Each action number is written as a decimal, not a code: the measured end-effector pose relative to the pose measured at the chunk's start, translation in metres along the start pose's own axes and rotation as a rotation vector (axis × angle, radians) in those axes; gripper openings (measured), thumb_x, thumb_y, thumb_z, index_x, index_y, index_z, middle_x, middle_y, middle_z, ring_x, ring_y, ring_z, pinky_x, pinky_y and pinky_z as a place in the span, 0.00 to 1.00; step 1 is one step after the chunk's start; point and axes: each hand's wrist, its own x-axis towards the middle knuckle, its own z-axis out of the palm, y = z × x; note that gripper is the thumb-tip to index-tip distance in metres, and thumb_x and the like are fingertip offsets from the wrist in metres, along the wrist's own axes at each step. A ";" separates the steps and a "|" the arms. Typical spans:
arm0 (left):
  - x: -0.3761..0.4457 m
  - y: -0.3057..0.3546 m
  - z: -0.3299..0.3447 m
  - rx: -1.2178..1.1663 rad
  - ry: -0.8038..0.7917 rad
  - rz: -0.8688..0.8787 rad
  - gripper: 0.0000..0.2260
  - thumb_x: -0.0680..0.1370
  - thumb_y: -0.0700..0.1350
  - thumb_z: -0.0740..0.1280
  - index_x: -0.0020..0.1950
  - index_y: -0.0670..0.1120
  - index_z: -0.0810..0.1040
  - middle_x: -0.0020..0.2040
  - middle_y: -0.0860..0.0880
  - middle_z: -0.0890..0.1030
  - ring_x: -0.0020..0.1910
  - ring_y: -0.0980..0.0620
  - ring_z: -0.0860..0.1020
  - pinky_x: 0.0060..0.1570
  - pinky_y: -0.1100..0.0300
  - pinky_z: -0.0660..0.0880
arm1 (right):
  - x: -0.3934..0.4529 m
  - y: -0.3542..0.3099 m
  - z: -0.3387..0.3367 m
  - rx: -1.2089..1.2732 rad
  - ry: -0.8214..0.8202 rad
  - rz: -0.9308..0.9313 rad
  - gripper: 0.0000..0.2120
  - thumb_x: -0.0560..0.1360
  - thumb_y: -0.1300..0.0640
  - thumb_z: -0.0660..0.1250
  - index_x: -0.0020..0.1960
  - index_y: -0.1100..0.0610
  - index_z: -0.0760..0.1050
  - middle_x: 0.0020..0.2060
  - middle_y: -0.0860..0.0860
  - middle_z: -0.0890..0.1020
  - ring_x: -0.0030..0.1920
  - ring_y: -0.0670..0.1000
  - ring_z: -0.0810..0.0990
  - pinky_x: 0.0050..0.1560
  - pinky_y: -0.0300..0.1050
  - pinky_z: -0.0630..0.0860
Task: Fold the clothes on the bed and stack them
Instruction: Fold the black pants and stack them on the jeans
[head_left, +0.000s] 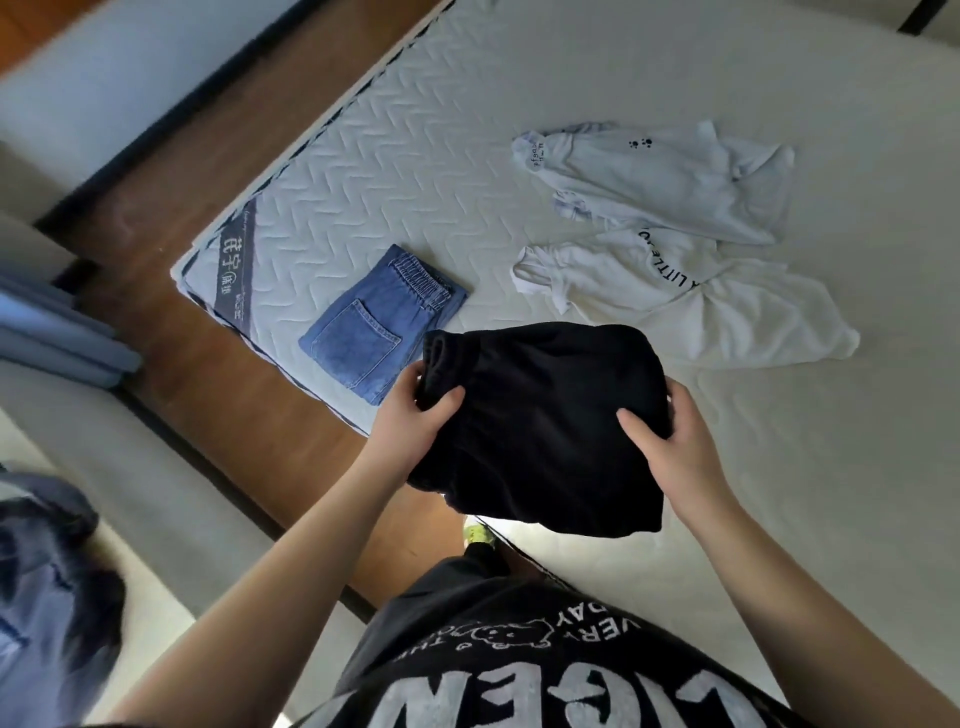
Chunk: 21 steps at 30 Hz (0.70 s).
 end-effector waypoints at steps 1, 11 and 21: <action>-0.005 0.000 0.001 -0.008 0.023 0.003 0.22 0.70 0.63 0.70 0.63 0.61 0.72 0.54 0.62 0.81 0.49 0.62 0.81 0.50 0.59 0.80 | 0.001 -0.002 -0.001 -0.013 -0.012 -0.009 0.20 0.67 0.41 0.70 0.56 0.28 0.68 0.51 0.31 0.79 0.51 0.33 0.78 0.48 0.36 0.73; -0.032 -0.026 -0.041 -0.250 0.182 -0.017 0.15 0.71 0.58 0.72 0.57 0.66 0.76 0.54 0.59 0.83 0.53 0.55 0.82 0.58 0.48 0.77 | 0.023 -0.030 0.041 -0.089 -0.195 -0.133 0.18 0.72 0.44 0.68 0.60 0.32 0.72 0.55 0.33 0.79 0.54 0.34 0.78 0.54 0.40 0.74; -0.014 -0.078 -0.135 -0.533 0.238 -0.066 0.22 0.69 0.60 0.75 0.61 0.61 0.76 0.55 0.56 0.83 0.53 0.54 0.83 0.58 0.50 0.78 | 0.067 -0.080 0.165 -0.182 -0.334 -0.200 0.17 0.75 0.52 0.68 0.62 0.37 0.74 0.54 0.36 0.81 0.53 0.38 0.80 0.52 0.39 0.74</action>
